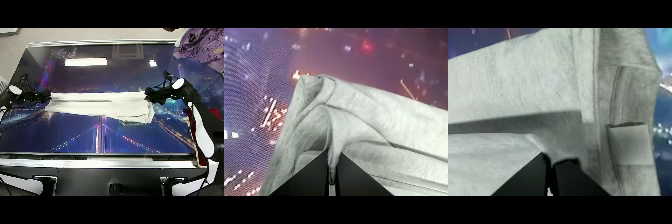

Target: Fold the clothes and pants, and hang the long-sleeved shirts on hangers.

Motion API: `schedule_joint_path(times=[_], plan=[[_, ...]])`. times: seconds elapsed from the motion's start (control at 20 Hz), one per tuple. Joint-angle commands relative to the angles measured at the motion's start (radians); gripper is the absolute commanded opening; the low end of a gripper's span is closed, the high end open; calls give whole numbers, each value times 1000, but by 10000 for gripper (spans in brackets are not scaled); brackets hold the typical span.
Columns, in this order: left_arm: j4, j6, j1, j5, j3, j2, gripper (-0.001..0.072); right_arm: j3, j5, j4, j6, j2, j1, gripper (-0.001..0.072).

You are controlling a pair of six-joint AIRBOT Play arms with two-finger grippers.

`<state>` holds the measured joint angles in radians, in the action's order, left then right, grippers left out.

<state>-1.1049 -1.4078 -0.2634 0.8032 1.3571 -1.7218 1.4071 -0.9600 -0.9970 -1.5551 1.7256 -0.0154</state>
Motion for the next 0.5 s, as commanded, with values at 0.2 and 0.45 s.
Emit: schedule_joint_path(times=[0.2, 0.45], plan=[[20, -6, -1, 49, 35, -28, 715, 9, -24, 71, -28, 23, -1, 289], [20, -7, -43, 235, 207, -18, 715, 49, -157, 69, -69, -54, -145, 463]])
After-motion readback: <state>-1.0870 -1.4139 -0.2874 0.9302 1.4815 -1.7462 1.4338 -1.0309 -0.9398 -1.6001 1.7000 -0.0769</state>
